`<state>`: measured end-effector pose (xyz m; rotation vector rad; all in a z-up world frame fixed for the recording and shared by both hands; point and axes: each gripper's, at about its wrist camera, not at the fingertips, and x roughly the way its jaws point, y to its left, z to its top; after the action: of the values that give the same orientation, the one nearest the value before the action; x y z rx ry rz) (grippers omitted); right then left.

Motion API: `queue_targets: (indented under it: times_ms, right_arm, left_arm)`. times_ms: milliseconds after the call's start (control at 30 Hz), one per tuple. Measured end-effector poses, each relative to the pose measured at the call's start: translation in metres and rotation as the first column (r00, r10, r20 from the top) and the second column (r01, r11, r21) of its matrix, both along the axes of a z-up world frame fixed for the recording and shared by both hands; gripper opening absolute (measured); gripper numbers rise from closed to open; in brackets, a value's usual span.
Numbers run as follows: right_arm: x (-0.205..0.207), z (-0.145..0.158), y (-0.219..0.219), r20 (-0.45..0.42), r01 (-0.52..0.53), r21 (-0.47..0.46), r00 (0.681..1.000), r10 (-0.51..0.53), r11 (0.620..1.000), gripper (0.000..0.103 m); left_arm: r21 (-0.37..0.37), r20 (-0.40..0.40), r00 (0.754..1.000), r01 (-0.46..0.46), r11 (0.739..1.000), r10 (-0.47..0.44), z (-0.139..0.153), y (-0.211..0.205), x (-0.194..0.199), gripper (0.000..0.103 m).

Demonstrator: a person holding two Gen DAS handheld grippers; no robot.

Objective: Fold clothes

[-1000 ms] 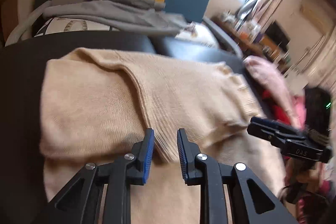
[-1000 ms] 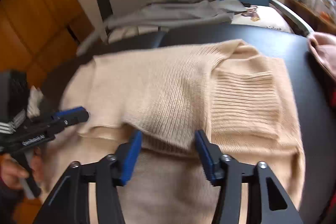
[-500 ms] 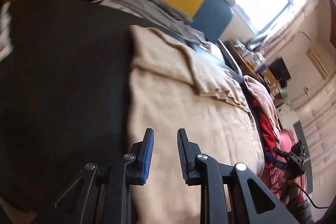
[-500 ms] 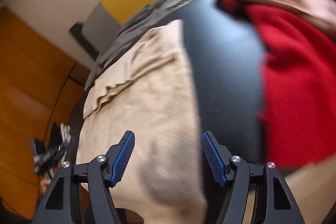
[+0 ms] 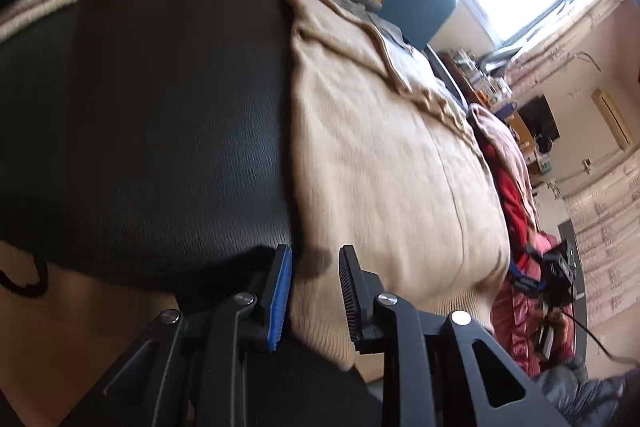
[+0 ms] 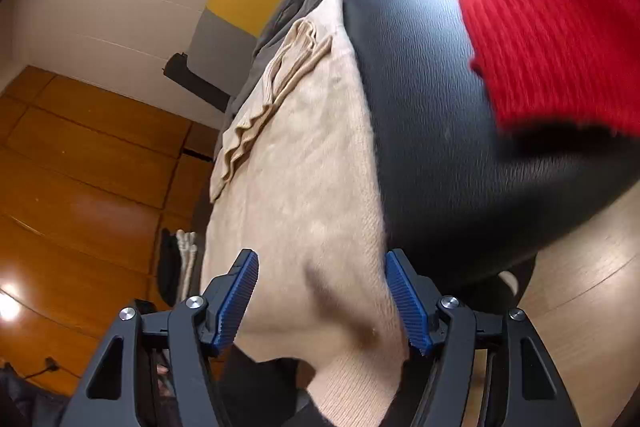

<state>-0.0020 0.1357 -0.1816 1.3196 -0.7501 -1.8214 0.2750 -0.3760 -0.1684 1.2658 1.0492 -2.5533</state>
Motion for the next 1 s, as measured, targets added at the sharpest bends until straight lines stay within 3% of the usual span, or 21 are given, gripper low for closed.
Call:
queue_targets:
  times_ms: [100, 200, 433, 600, 733, 800, 900, 1000]
  right_arm:
    - [0.001, -0.003, -0.001, 0.011, -0.007, -0.019, 1.0, 0.007, 1.0, 0.068]
    - [0.002, -0.001, -0.007, -0.004, -0.023, -0.007, 1.0, 0.023, 1.0, 0.068]
    - [0.004, 0.002, -0.02, -0.049, -0.075, 0.057, 0.996, 0.078, 0.996, 0.068]
    - [0.002, 0.0, -0.02, -0.042, -0.089, 0.05, 0.995, 0.091, 0.995, 0.068]
    - [-0.001, -0.003, -0.017, -0.023, -0.094, 0.016, 0.995, 0.094, 0.995, 0.07]
    - [0.001, 0.001, -0.021, -0.046, -0.108, 0.053, 0.993, 0.111, 0.993, 0.07]
    - [0.003, 0.004, -0.024, -0.071, -0.107, 0.125, 0.991, 0.116, 0.986, 0.058]
    - [0.003, 0.001, -0.019, -0.074, -0.084, 0.161, 0.993, 0.096, 0.983, 0.035]
  left_arm:
    - [0.009, 0.01, 1.0, 0.026, 1.0, -0.026, -0.005, 0.007, 0.004, 0.028]
    - [-0.029, 0.014, 0.999, 0.052, 0.998, -0.052, -0.006, 0.014, -0.003, 0.029]
    - [-0.031, -0.003, 1.0, 0.023, 0.999, -0.023, -0.009, 0.013, -0.004, 0.03]
    - [-0.162, 0.017, 0.999, 0.04, 0.986, -0.038, -0.001, 0.026, -0.014, 0.03]
    - [-0.088, -0.031, 0.999, 0.037, 0.995, -0.04, 0.0, 0.027, -0.023, 0.031]
    - [-0.128, -0.026, 0.998, 0.053, 0.99, -0.057, -0.001, 0.033, -0.027, 0.031]
    - [-0.159, -0.012, 0.997, 0.069, 0.985, -0.072, -0.001, 0.037, -0.03, 0.032]
    - [-0.14, 0.0, 0.998, 0.069, 0.988, -0.07, -0.001, 0.033, -0.031, 0.028]
